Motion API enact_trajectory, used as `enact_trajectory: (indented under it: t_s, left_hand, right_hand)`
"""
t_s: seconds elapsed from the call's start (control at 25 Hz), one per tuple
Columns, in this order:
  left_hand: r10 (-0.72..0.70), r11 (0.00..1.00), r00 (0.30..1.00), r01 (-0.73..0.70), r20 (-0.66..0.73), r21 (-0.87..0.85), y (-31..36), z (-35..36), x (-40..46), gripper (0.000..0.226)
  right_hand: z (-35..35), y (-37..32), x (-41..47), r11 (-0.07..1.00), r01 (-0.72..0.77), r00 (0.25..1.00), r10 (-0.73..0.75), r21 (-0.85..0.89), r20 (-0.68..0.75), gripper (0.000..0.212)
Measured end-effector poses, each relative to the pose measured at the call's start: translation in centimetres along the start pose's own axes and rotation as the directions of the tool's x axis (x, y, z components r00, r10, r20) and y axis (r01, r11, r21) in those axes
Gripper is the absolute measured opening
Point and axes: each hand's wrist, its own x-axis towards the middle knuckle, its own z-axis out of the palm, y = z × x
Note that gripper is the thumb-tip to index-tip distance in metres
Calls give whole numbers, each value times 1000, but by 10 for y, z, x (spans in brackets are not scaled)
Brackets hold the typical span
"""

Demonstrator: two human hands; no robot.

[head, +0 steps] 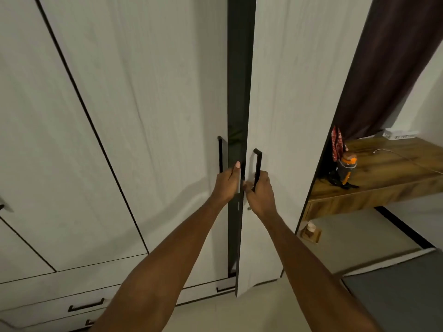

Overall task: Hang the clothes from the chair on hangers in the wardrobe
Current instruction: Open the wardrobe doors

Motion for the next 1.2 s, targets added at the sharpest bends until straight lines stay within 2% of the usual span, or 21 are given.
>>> enact_trajectory:
  t_s: [0.12,0.24,0.44,0.6,0.68,0.8,0.88,1.0,1.08,1.2]
  left_hand:
    - [6,999,993,-2,114,-38,1,28,-23,64]
    - [45,998,983,-36,178,-56,0,47,-47,61]
    - [158,987,933,-150,323,-51,15,68,-77,44]
    - [284,956,866,-289,412,-53,-1,101,-80,56]
    - [322,941,828,-335,459,-54,1,116,-83,54]
    - [375,915,796,-399,475,-53,15,135,-94,46]
    - [429,883,755,-467,495,-53,18,151,-99,53]
    - [458,851,706,-524,540,-37,24,184,-102,60]
    - [500,808,669,-589,550,-16,36,210,-102,61]
    - [528,729,621,-681,579,66,45,244,-96,79]
  right_hand:
    - [-19,8,-33,999,29,999,-28,18,-45,57]
    - [-35,19,-58,997,71,987,-68,18,-146,49]
    - [-71,39,-86,996,46,955,-66,-74,-289,56]
    - [-109,54,-104,988,108,935,-138,-108,-326,53]
    - [-130,62,-110,987,121,925,-150,-105,-348,54]
    - [-154,74,-115,988,132,925,-151,-79,-349,45]
    - [-167,87,-119,988,116,929,-145,-106,-340,48]
    - [-191,106,-123,995,21,935,-53,-94,-350,59]
    - [-217,119,-121,997,11,932,-39,-79,-360,58]
    - [-253,136,-113,999,4,933,-17,-37,-359,55]
